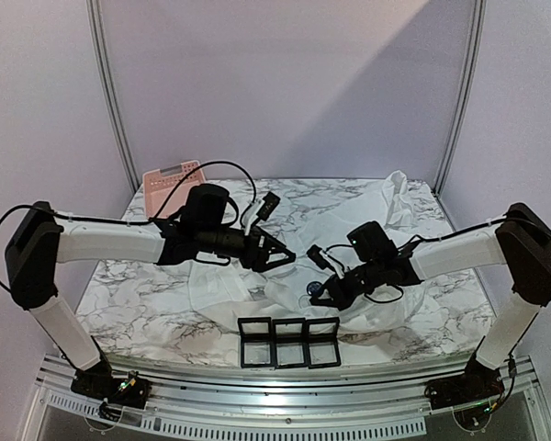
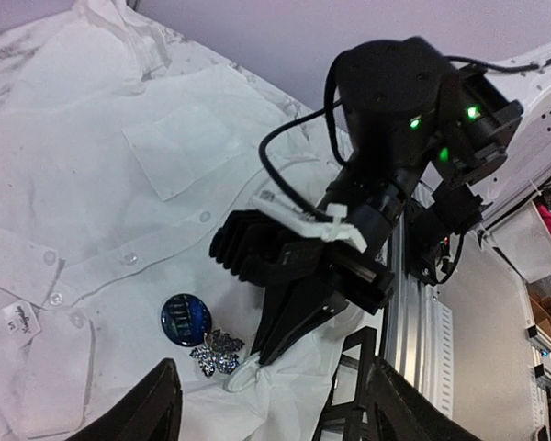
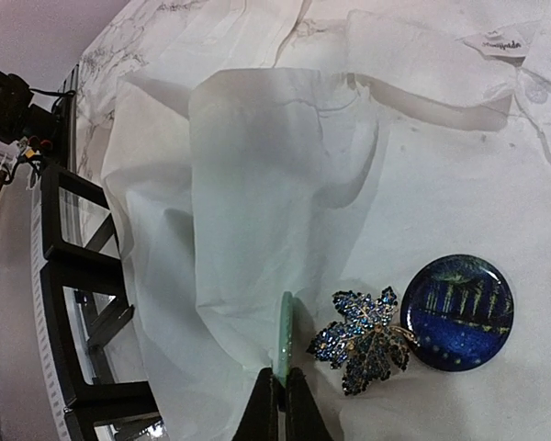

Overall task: Remove the brooch from the garment
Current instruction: Pick up the brooch from the flattened clothing, then pass from the right arm to the left, then open the brooch with the flattened clothing.

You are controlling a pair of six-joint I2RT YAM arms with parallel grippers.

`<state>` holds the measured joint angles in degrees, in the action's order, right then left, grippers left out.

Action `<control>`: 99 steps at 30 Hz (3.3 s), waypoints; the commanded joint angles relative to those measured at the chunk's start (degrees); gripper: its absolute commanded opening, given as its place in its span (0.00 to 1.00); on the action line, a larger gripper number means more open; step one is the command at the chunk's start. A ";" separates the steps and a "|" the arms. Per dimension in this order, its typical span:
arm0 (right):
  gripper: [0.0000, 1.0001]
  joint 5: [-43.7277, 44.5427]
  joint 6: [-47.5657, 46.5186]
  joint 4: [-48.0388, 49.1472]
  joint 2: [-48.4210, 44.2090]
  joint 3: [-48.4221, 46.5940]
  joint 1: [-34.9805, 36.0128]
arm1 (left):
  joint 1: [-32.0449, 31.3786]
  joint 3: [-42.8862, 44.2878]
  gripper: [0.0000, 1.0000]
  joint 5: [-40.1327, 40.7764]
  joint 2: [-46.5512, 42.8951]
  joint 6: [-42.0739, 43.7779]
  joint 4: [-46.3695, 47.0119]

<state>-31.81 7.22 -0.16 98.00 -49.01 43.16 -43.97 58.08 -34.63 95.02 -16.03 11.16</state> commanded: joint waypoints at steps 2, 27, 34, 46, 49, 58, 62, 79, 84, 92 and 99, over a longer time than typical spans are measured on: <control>0.00 1.91 1.19 8.16 -5.50 3.87 0.52 | 0.17 2.00 0.69 -5.74 4.27 1.78 -2.32; 0.00 -3.50 3.94 15.55 -8.53 7.04 0.50 | -2.79 5.46 0.45 -5.04 13.30 9.49 -10.58; 0.00 -4.61 4.26 15.46 -8.17 6.50 0.47 | -3.72 5.84 0.35 -4.61 13.52 10.38 -10.98; 0.00 -7.23 4.27 14.85 -6.82 5.45 0.44 | -5.03 6.25 0.21 -5.01 13.45 11.17 -13.38; 0.00 -7.82 4.03 14.63 -6.53 5.21 0.45 | -5.06 6.25 0.18 -5.01 13.35 11.32 -13.37; 0.00 -9.01 3.54 13.71 -5.63 4.81 0.49 | -5.08 5.92 0.17 -5.34 12.88 11.33 -12.69; 0.00 -8.73 3.58 13.53 -5.49 4.80 0.47 | -5.08 5.90 0.12 -5.47 12.62 11.55 -12.65; 0.40 -5.31 8.72 20.49 -10.79 10.31 0.09 | -5.43 6.60 0.00 -7.99 12.67 13.86 -15.42; 0.54 -5.06 10.56 22.34 -10.83 12.28 0.14 | -5.34 6.60 0.00 -8.17 12.22 13.75 -15.53; 0.63 -4.00 10.57 22.71 -9.00 12.60 0.20 | -5.08 6.64 0.00 -8.87 11.61 13.43 -15.06; 0.61 -3.48 10.09 22.80 -5.96 11.27 0.46 | -4.99 6.60 0.00 -9.14 11.12 13.31 -14.91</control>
<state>-36.34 17.56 21.80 90.15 -36.84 43.24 -48.77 63.72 -42.22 107.39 -3.03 -3.73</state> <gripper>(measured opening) 0.613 0.067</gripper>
